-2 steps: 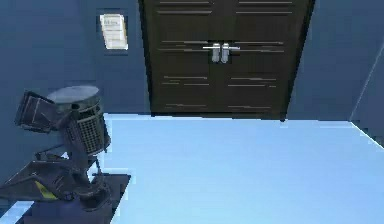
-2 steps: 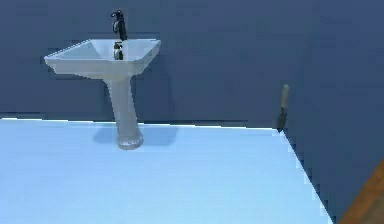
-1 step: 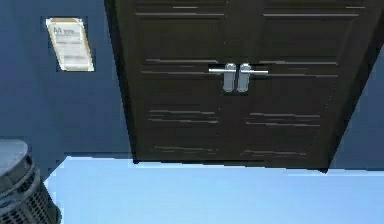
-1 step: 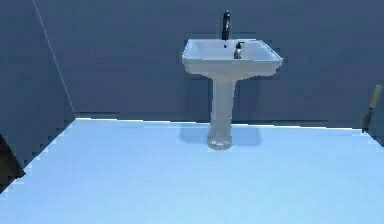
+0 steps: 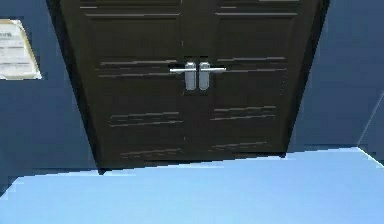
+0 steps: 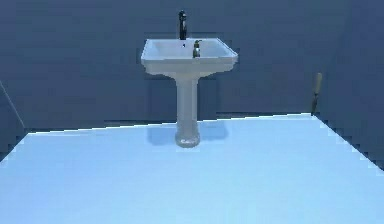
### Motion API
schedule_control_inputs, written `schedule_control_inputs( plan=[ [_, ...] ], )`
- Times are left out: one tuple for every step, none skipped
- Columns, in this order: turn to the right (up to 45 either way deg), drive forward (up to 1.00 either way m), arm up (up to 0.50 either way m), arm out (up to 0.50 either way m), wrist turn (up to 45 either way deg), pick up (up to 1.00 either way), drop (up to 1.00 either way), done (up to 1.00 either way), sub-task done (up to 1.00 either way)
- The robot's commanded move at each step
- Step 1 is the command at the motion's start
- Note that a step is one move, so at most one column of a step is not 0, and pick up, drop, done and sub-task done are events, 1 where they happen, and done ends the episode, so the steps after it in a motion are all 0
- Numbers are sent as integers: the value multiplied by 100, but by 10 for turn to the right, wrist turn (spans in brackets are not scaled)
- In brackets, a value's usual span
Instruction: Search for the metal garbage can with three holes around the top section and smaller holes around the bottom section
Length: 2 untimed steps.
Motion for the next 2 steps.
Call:
schedule_control_inputs(
  plan=[
    [30, 0, 0, 0, 0, 0, 0, 0, 0],
    [0, 10, 0, 0, 0, 0, 0, 0, 0]
  ],
)
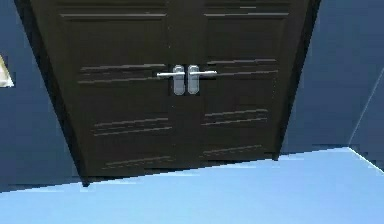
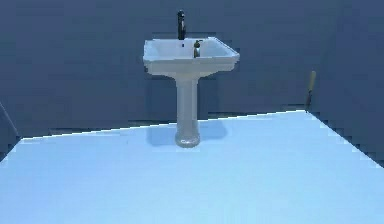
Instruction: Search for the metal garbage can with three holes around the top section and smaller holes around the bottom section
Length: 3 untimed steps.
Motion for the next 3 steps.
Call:
schedule_control_inputs(
  plan=[
    [-450, 0, 0, 0, 0, 0, 0, 0, 0],
    [-240, 0, 0, 0, 0, 0, 0, 0, 0],
    [0, 0, 0, 0, 0, 0, 0, 100, 0]
  ],
)
